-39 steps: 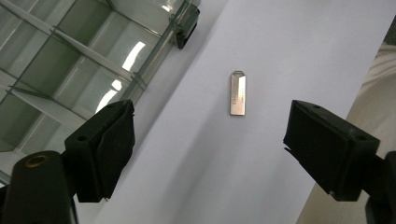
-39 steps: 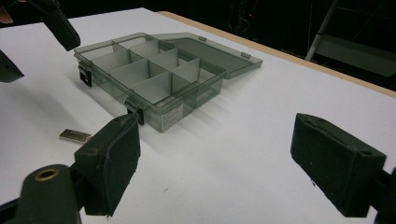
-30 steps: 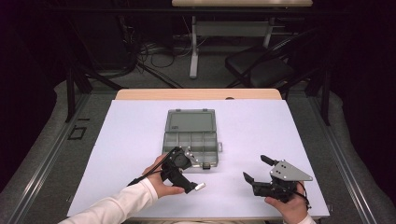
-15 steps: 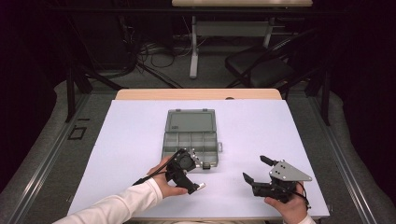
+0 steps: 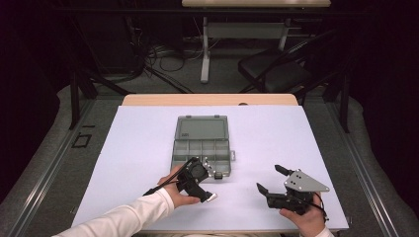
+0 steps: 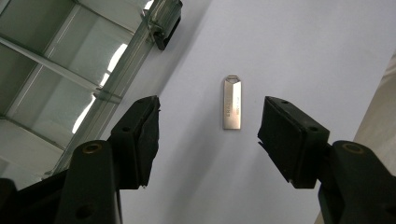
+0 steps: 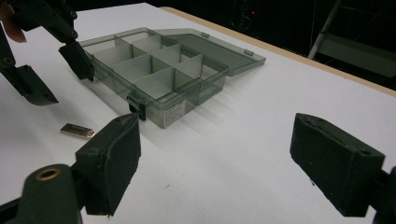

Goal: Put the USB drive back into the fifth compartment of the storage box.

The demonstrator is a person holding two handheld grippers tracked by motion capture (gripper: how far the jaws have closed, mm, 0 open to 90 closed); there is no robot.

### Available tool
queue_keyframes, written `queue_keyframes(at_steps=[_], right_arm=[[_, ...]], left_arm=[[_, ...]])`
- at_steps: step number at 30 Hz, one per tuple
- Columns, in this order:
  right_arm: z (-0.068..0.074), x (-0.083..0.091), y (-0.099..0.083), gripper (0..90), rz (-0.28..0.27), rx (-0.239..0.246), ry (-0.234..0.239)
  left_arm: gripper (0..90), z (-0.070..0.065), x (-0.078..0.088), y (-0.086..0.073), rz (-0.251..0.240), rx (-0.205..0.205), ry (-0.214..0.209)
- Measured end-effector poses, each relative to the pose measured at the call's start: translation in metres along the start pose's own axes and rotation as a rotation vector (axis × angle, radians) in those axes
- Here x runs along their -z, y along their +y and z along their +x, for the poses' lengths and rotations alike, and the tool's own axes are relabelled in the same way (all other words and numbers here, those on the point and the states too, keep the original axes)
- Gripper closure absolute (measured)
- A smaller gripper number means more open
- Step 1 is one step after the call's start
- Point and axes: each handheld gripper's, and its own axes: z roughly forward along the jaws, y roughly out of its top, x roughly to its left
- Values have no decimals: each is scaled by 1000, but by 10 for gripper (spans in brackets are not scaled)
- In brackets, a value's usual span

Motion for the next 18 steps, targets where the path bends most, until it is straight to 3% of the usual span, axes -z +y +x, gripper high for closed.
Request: queue_keyframes(at_steps=[9,18], right_arm=[[0,0,0,163,2,3,1],[0,0,0,171,5,5,5]], left_arm=[[409,-4,-7,1,0,2,1],[480,-8,-12,2,-10,2,-27]])
